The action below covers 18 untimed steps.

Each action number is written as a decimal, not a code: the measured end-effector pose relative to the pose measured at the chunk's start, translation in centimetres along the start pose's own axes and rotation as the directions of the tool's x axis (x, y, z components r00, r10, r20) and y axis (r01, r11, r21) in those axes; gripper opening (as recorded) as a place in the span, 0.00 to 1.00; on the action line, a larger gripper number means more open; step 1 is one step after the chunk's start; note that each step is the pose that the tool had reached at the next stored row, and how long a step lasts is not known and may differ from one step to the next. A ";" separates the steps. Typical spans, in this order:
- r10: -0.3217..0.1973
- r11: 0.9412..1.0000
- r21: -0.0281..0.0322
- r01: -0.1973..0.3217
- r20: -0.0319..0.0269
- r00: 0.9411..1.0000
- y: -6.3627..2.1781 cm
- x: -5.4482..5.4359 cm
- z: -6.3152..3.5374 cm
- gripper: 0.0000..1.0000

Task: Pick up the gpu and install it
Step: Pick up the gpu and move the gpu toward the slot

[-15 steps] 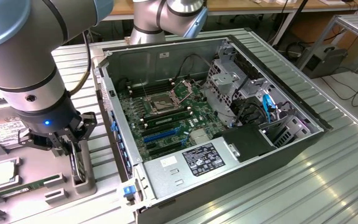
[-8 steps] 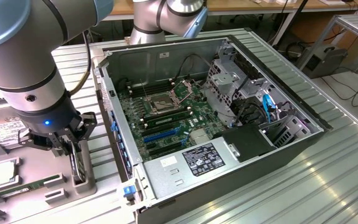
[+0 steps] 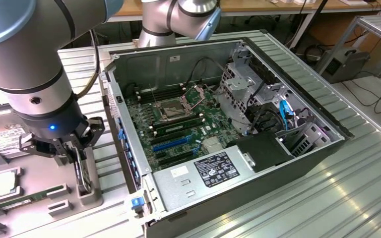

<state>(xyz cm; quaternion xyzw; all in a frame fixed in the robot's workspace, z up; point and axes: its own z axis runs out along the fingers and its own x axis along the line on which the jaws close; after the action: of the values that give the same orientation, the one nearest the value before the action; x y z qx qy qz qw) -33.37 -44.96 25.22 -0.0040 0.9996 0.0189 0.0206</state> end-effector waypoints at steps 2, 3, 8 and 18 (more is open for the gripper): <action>0.000 1.000 -0.001 0.000 0.000 1.000 -0.04 -0.2 -0.29 0.26; 0.000 1.000 -0.001 0.000 0.000 1.000 -0.05 -0.2 -0.43 0.26; 0.000 1.000 -0.003 0.000 0.000 1.000 -0.09 -0.7 -1.94 0.26; 0.000 1.000 -0.006 0.000 0.000 1.000 -0.18 -1.0 -7.48 0.26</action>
<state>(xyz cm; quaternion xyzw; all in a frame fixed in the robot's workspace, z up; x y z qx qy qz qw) -32.67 -45.41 32.72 -0.0043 0.9995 0.0220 0.0205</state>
